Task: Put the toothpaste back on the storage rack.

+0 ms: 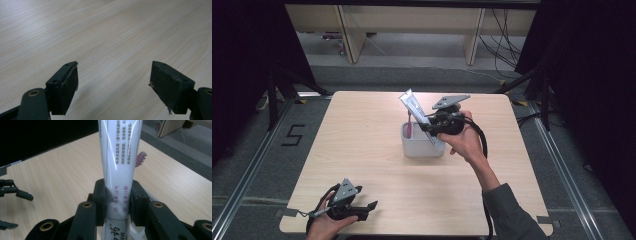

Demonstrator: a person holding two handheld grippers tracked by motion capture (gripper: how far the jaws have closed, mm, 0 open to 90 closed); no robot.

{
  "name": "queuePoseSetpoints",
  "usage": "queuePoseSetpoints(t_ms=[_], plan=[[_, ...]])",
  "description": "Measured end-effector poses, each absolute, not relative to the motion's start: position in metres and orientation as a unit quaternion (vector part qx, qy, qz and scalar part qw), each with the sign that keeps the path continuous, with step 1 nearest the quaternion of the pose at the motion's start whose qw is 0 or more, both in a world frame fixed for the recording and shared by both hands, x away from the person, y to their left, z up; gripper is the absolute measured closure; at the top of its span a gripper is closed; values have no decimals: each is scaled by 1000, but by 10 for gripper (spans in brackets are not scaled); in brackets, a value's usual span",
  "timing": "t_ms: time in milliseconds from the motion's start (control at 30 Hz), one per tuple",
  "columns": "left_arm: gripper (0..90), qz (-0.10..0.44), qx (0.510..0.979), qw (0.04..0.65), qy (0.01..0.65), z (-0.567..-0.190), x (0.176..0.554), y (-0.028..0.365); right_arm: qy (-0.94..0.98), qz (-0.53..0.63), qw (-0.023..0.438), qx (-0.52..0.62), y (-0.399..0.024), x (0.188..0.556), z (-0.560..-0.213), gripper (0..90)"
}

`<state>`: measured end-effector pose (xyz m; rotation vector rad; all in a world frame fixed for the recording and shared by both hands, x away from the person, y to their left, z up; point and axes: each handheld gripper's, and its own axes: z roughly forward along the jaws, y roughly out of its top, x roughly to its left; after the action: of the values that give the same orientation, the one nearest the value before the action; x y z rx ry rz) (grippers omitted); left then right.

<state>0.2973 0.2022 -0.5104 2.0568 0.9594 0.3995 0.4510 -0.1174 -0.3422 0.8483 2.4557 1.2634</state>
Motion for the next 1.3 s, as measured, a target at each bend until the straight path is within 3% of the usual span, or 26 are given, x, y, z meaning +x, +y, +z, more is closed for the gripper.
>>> queuePoseSetpoints(t_ms=[733, 1300], plan=[[222, 158, 815, 408, 380, -510, 298, 202, 802, 479, 149, 323, -111, 488, -339, 711], [222, 158, 818, 405, 377, -509, 297, 202, 784, 500, 163, 330, -106, 508, -366, 711]])
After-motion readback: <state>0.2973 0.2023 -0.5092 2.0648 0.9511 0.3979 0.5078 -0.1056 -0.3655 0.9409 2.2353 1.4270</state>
